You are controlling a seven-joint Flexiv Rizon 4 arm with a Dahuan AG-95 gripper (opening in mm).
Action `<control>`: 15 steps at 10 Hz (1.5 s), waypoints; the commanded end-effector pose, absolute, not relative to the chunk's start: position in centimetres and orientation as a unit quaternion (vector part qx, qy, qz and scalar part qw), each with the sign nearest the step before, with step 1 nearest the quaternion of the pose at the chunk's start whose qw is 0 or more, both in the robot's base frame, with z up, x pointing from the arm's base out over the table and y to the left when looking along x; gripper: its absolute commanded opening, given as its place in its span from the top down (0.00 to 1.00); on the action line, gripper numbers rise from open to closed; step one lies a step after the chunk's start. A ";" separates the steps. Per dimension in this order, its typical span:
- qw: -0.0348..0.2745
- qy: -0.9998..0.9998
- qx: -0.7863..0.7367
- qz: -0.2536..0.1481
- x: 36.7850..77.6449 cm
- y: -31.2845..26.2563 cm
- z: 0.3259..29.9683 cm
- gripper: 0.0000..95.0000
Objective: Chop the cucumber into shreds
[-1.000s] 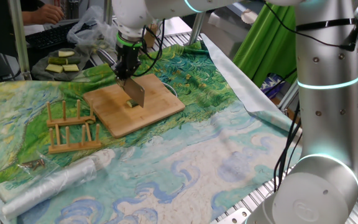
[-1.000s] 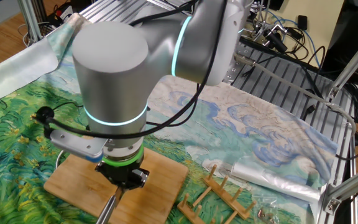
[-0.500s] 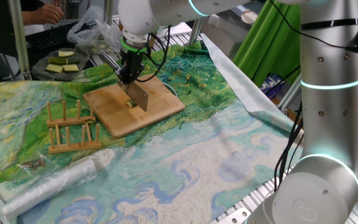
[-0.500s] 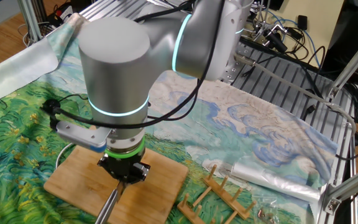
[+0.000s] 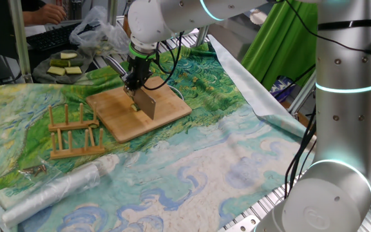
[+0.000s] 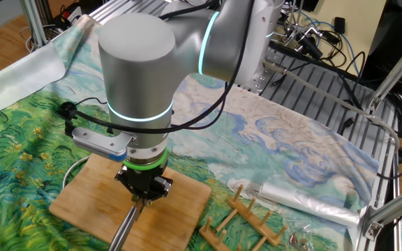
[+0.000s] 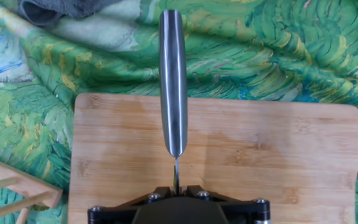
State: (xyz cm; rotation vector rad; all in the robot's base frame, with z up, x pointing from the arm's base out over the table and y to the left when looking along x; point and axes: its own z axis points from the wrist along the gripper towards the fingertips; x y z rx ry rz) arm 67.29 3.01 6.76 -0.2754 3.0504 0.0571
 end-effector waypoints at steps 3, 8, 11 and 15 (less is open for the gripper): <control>0.039 0.995 -0.089 0.018 67.3 2.9 7.1 1.00; 0.038 0.995 -0.087 0.019 67.0 2.7 7.3 1.00; 0.031 0.996 -0.083 0.017 67.0 2.8 7.3 1.00; 0.025 0.997 -0.069 0.015 67.0 2.8 7.3 1.00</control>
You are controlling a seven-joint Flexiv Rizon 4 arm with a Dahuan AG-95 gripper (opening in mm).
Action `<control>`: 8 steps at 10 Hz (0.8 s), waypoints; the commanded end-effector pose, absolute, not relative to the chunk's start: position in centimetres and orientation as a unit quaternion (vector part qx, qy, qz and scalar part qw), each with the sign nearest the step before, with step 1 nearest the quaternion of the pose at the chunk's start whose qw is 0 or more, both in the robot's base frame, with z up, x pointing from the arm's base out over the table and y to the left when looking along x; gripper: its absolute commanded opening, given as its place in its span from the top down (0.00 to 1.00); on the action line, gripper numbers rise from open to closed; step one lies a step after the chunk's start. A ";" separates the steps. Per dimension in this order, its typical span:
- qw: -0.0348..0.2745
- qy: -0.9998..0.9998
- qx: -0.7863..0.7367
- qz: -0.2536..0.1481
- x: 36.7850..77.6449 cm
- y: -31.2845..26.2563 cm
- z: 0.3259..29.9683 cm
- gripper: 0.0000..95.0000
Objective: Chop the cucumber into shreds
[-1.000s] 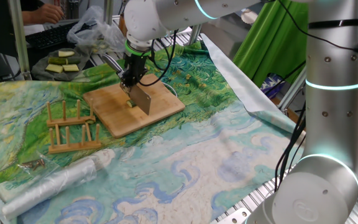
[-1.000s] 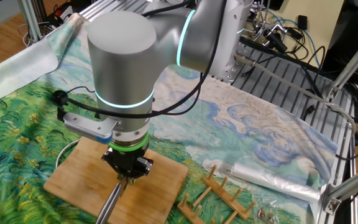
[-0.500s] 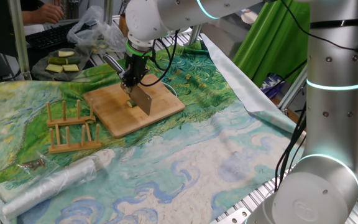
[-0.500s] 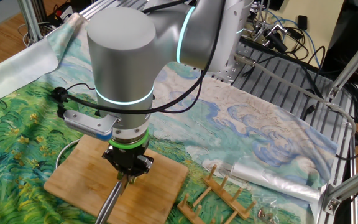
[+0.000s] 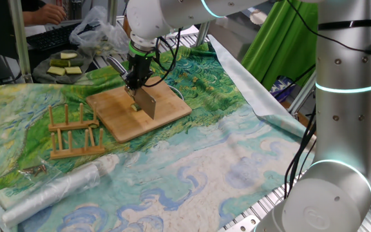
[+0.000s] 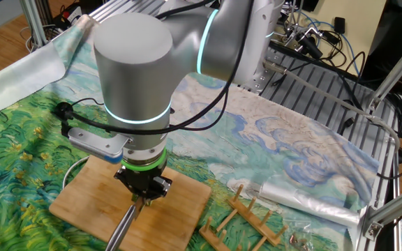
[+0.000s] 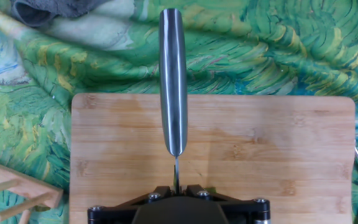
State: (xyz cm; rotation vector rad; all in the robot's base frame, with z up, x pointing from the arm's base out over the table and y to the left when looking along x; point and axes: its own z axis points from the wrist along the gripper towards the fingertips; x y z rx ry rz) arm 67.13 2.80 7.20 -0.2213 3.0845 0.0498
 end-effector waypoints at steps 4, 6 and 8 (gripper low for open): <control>0.024 0.998 -0.064 0.013 66.3 2.8 7.3 1.00; 0.024 0.997 -0.066 0.013 65.9 2.7 7.4 1.00; 0.024 0.997 -0.066 0.013 65.8 2.7 7.4 1.00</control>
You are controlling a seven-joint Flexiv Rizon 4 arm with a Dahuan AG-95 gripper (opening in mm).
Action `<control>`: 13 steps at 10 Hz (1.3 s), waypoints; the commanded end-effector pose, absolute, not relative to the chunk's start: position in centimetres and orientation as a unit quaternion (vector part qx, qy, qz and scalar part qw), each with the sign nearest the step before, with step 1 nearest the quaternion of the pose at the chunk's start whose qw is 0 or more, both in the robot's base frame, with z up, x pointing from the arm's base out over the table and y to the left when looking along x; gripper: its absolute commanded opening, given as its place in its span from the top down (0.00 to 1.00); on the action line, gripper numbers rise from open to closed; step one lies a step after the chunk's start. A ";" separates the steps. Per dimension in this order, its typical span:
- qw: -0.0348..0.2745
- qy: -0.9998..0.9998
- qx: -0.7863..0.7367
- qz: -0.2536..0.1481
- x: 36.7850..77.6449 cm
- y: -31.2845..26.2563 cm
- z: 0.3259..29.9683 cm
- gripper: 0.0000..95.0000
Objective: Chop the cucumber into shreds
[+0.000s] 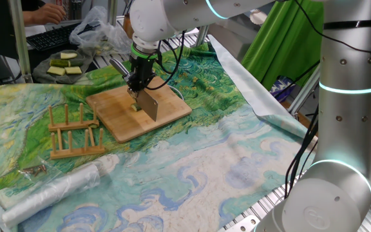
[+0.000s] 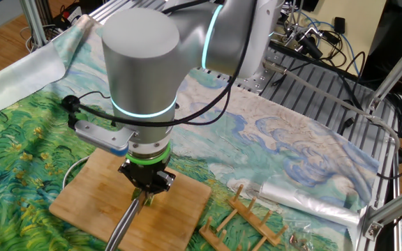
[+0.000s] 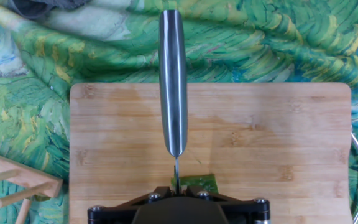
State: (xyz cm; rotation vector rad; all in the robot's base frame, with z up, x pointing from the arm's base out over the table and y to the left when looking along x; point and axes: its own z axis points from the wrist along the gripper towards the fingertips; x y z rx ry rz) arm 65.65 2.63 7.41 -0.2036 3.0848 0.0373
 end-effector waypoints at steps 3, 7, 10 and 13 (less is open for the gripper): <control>0.023 0.997 -0.065 0.017 65.8 2.7 6.8 1.00; 0.043 0.997 -0.062 0.032 65.8 3.0 2.9 1.00; 0.025 0.997 -0.061 0.031 66.2 3.1 4.7 1.00; 0.019 0.998 -0.060 0.023 66.2 3.1 5.6 1.00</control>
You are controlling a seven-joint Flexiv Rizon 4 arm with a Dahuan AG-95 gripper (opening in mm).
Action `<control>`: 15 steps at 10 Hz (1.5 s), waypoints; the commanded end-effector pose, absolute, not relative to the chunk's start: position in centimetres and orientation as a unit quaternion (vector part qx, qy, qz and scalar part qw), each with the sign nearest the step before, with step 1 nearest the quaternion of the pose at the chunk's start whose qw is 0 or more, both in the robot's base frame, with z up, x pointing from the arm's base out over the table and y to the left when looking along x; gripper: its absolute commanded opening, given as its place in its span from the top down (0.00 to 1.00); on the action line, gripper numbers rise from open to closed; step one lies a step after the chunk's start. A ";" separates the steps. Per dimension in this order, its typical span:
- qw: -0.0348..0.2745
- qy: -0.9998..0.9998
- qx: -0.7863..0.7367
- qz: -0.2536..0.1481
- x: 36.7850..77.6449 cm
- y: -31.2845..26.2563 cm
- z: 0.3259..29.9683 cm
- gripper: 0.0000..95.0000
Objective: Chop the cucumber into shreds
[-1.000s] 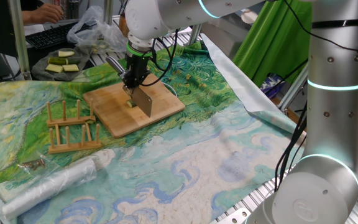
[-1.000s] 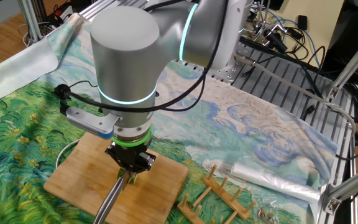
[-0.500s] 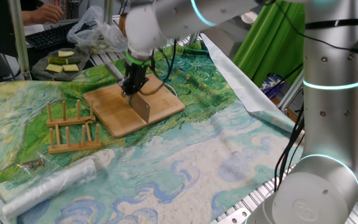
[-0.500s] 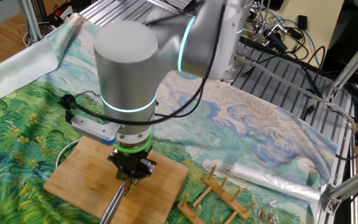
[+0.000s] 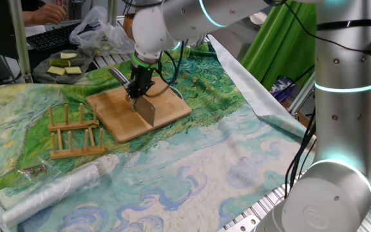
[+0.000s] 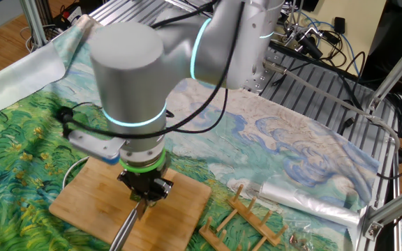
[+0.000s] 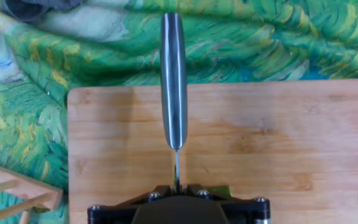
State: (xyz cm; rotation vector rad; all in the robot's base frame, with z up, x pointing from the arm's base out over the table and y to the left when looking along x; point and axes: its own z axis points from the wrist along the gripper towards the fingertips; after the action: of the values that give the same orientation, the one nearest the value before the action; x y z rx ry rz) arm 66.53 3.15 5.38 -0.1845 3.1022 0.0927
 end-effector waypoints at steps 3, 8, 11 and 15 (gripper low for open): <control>0.004 0.998 -0.058 0.015 66.1 2.8 7.8 1.00; 0.006 0.998 -0.065 0.016 65.9 2.0 8.2 1.00; 0.008 0.998 -0.067 0.017 65.7 1.8 7.7 1.00; 0.023 0.997 -0.063 0.029 65.7 2.0 4.2 1.00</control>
State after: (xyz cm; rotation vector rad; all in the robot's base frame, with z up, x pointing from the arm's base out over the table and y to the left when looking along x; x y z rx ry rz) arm 65.58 1.98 4.66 -0.1965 3.0934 0.0944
